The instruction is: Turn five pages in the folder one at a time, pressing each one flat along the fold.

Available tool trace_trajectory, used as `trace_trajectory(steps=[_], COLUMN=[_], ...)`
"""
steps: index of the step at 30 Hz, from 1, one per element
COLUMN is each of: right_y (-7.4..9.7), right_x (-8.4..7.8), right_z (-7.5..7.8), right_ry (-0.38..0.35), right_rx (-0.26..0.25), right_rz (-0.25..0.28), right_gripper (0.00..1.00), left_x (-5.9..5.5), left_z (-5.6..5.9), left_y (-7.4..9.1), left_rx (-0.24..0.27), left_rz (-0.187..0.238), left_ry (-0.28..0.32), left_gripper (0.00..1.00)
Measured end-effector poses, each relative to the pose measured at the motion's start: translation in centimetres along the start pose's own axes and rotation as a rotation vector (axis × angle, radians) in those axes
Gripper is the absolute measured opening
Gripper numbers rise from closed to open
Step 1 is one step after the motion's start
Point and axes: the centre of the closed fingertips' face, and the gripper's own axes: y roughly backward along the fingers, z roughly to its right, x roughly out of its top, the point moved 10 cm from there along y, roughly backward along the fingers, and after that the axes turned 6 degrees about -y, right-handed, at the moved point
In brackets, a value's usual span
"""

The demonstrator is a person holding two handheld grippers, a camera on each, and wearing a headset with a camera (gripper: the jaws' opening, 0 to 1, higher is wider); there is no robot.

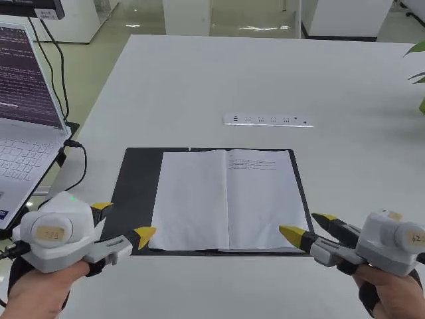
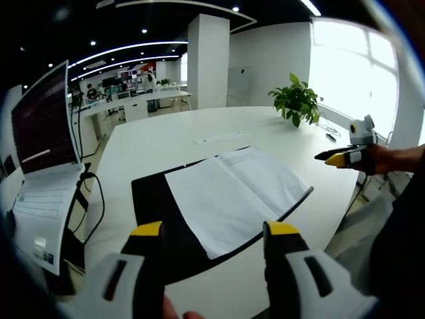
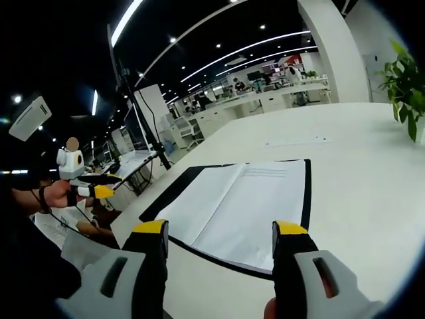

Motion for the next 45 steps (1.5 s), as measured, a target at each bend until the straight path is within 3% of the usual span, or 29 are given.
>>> trace_trajectory(steps=[3,9,16,23,32,45], right_y=[0.7,1.5,1.5,1.9,2.5,3.6], right_x=[-0.2,-0.7,-1.0,-0.9,-1.3,-2.2], right_z=[-0.3,-0.4,-0.9,-1.2,-0.9,-1.1], right_ry=[0.016,0.003,0.013,0.004,0.004,-0.025], right_rx=[-0.014,-0.027,-0.029,-0.044,-0.061,-0.080], right_rz=[-0.014,0.007,-0.011,0.011,0.007,0.014], right_gripper=[0.66,0.67,0.67,0.69,0.69,0.67], left_x=[-0.2,-0.3,0.0,0.5,1.2,2.5], left_z=[0.4,1.2,1.3,1.4,1.4,3.9], left_y=[0.4,0.7,0.7,0.5,-1.2,-4.3], left_rx=[0.000,-0.004,-0.006,-0.020,-0.067,-0.180], left_rz=[0.010,-0.002,0.001,0.009,-0.004,-0.031], left_ry=[0.017,0.020,0.015,0.006,-0.026,-0.088], left_gripper=[0.63,0.67,0.68,0.68,0.67,0.66])
